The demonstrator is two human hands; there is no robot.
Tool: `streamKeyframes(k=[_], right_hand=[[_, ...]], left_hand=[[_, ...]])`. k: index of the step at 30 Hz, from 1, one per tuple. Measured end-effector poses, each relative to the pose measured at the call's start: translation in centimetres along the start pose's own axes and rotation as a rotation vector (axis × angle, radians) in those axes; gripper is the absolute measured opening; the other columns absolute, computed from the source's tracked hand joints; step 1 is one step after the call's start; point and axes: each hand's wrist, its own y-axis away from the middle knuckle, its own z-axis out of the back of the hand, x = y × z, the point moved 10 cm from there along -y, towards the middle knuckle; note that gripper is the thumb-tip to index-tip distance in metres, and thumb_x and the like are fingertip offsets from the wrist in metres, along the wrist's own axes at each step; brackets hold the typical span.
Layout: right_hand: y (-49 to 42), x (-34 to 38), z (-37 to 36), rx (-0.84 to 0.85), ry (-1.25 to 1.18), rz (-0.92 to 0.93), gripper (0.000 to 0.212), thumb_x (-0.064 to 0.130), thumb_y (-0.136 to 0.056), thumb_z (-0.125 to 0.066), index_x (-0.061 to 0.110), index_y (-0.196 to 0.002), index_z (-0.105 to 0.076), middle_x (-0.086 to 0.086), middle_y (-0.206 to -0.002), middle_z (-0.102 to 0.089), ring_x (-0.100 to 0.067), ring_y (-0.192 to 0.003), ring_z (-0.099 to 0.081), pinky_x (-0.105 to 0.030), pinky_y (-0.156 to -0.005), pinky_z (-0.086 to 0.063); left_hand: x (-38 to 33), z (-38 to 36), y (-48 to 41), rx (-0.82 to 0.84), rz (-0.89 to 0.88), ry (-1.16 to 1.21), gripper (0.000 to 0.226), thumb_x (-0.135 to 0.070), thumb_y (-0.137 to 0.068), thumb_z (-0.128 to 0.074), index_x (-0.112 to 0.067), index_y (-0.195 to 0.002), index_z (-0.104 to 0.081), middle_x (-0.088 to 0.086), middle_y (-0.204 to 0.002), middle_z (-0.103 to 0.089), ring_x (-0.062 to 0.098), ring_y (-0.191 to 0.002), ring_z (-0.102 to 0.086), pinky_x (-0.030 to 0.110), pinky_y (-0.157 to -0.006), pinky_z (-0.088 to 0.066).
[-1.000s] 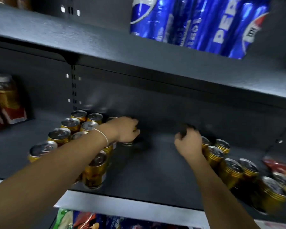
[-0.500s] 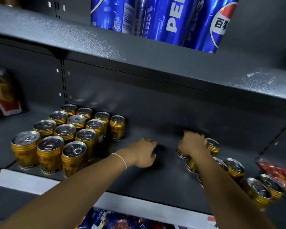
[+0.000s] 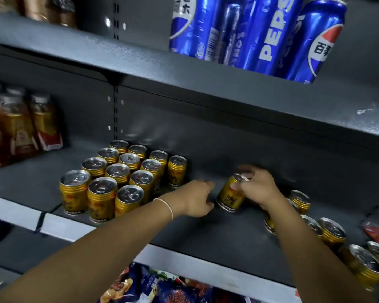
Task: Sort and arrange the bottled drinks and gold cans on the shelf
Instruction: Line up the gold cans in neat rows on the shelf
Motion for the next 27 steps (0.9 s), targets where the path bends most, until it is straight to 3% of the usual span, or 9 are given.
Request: streamKeyframes(k=[2,5,9,13,15,19,23,25,27], right_hand=[[0.8,1.9,-1.2,0.072,-0.185,-0.006,0.057,0.003,-0.068,-0.086,0.029,-0.113,-0.061,-0.007,-0.113,-0.065,-0.018,-0.098,-0.065,-0.029,-0.076,-0.055],[2.2,5.0,-2.8,0.139,-0.347,0.005,0.056,0.007,-0.066,-0.088,0.030,-0.110,-0.063,-0.003,-0.108,-0.071,-0.017,-0.096,-0.069,-0.033,-0.077,-0.058],[3.8,8.2,-4.7,0.136,-0.477,0.027,0.059,0.013,-0.064,-0.089,0.018,-0.117,-0.063,-0.006,-0.107,-0.073,-0.016,-0.095,-0.071,-0.023,-0.070,-0.054],[5.5,9.1,-6.7,0.118,-0.530,-0.019,0.085,0.039,-0.052,-0.087,0.008,-0.126,-0.058,-0.009,-0.111,-0.072,-0.020,-0.103,-0.069,-0.034,-0.090,-0.054],[6.6,9.3,-8.6,0.200,-0.498,-0.065,0.086,0.045,-0.050,-0.088,0.010,-0.123,-0.060,-0.008,-0.110,-0.073,-0.021,-0.102,-0.070,-0.037,-0.090,-0.056],[8.2,9.9,-11.5,0.296,-0.492,-0.081,0.063,0.033,-0.056,-0.086,0.007,-0.110,-0.067,-0.009,-0.099,-0.076,-0.022,-0.091,-0.074,-0.032,-0.067,-0.059],[8.1,8.9,-12.5,0.209,-0.568,-0.062,0.053,0.020,-0.062,-0.086,0.006,-0.108,-0.067,-0.009,-0.098,-0.077,-0.022,-0.091,-0.074,-0.029,-0.069,-0.059],[7.6,7.1,-13.2,0.116,-0.587,-0.069,0.046,0.009,-0.067,-0.086,0.007,-0.109,-0.067,-0.006,-0.098,-0.077,-0.020,-0.093,-0.074,-0.031,-0.077,-0.059],[7.2,5.3,-14.5,0.039,-0.560,-0.078,0.044,0.002,-0.069,-0.086,0.013,-0.107,-0.067,-0.002,-0.098,-0.077,-0.016,-0.092,-0.073,-0.032,-0.083,-0.057]], left_hand=[[1.2,1.3,0.5,-0.009,0.021,0.156,0.084,-0.039,-0.084,-0.071,-0.009,-0.150,-0.027,0.008,-0.149,-0.042,0.023,-0.135,-0.042,0.030,-0.109,-0.038],[2.6,2.6,1.6,0.030,0.041,0.460,0.110,-0.037,-0.071,-0.085,-0.019,-0.155,-0.015,-0.004,-0.148,-0.043,0.013,-0.130,-0.046,0.026,-0.105,-0.041],[3.7,4.5,3.3,-0.015,-0.002,0.626,0.095,-0.028,-0.063,-0.091,-0.030,-0.140,-0.035,-0.019,-0.115,-0.058,0.001,-0.102,-0.059,0.015,-0.082,-0.050],[5.8,5.8,4.8,-0.081,0.007,0.785,0.098,-0.024,-0.058,-0.092,-0.029,-0.139,-0.036,-0.008,-0.118,-0.062,0.010,-0.106,-0.062,0.031,-0.094,-0.053],[6.8,6.4,5.2,-0.117,0.022,0.823,0.100,-0.025,-0.055,-0.092,-0.026,-0.140,-0.038,-0.004,-0.119,-0.063,0.013,-0.107,-0.063,0.036,-0.096,-0.053],[8.1,7.3,6.1,-0.175,0.015,0.725,0.097,-0.032,-0.055,-0.091,-0.028,-0.138,-0.040,-0.008,-0.118,-0.063,0.011,-0.106,-0.062,0.037,-0.095,-0.053],[8.9,7.4,6.5,-0.086,-0.055,0.517,0.093,-0.034,-0.069,-0.083,-0.028,-0.147,-0.031,-0.006,-0.131,-0.057,0.013,-0.118,-0.056,0.034,-0.103,-0.047],[10.0,8.6,6.8,-0.127,-0.060,0.352,0.077,-0.026,-0.081,-0.070,-0.024,-0.148,-0.033,0.002,-0.140,-0.053,0.020,-0.127,-0.051,0.026,-0.103,-0.040],[11.2,9.8,7.0,-0.197,-0.056,0.152,0.057,-0.020,-0.087,-0.058,-0.017,-0.142,-0.045,0.008,-0.137,-0.054,0.026,-0.125,-0.051,0.028,-0.099,-0.044]])
